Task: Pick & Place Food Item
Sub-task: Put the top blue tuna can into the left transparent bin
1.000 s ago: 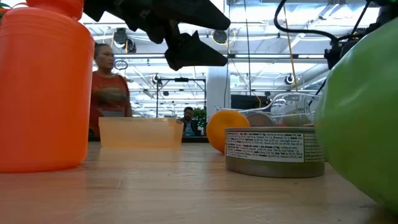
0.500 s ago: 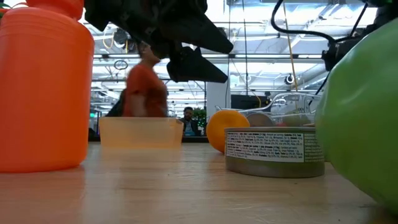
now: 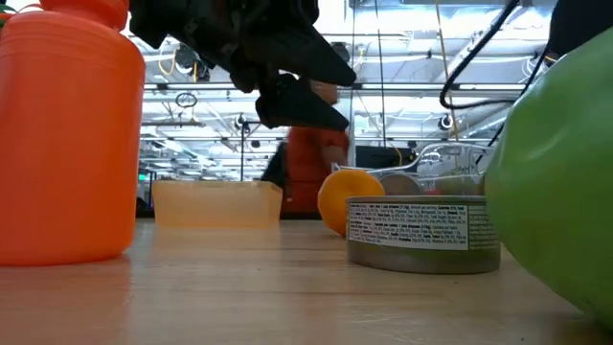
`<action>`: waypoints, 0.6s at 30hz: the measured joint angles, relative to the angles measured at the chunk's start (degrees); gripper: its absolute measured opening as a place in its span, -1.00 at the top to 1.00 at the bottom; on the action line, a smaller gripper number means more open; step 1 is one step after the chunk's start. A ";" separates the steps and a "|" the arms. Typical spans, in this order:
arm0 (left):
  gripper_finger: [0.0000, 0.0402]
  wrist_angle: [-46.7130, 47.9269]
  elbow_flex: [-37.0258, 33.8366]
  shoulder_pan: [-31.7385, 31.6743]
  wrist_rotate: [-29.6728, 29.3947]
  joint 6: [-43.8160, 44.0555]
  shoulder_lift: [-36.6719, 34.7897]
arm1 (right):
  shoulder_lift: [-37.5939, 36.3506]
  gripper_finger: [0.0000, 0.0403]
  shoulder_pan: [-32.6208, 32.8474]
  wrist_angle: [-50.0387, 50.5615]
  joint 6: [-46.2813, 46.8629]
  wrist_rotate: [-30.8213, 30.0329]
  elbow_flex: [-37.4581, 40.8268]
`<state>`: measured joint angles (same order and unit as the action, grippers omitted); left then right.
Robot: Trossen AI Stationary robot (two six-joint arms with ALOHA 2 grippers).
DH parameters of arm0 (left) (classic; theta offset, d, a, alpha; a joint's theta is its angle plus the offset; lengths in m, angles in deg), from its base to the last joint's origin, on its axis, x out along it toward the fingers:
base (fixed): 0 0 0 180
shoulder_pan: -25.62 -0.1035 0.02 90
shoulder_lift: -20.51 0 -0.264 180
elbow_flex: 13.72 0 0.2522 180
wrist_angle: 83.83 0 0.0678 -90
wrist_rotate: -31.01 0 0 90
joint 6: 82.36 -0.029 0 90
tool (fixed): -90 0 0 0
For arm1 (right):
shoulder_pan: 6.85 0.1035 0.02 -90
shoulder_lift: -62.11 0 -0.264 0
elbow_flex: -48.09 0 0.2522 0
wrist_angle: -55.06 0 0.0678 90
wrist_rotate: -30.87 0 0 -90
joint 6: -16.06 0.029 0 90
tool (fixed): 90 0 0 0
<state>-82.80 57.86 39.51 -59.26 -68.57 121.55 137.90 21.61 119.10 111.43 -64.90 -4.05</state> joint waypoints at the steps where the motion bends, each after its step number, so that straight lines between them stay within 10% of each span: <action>1: -0.75 0.22 0.00 0.00 -0.01 0.01 0.00 | 0.07 -0.34 -0.01 -0.10 0.49 0.81 0.53; 10: -0.75 0.57 0.00 0.00 -0.21 -0.05 0.00 | -3.37 -0.23 0.20 -0.23 -1.84 0.51 1.24; 18: -0.75 0.58 0.00 -0.04 -0.23 -0.21 -0.02 | -9.16 -0.19 3.36 -14.79 -12.49 -18.17 1.20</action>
<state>-82.22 57.86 39.46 -59.48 -68.77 121.53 128.74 24.97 104.32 98.94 -83.07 -2.86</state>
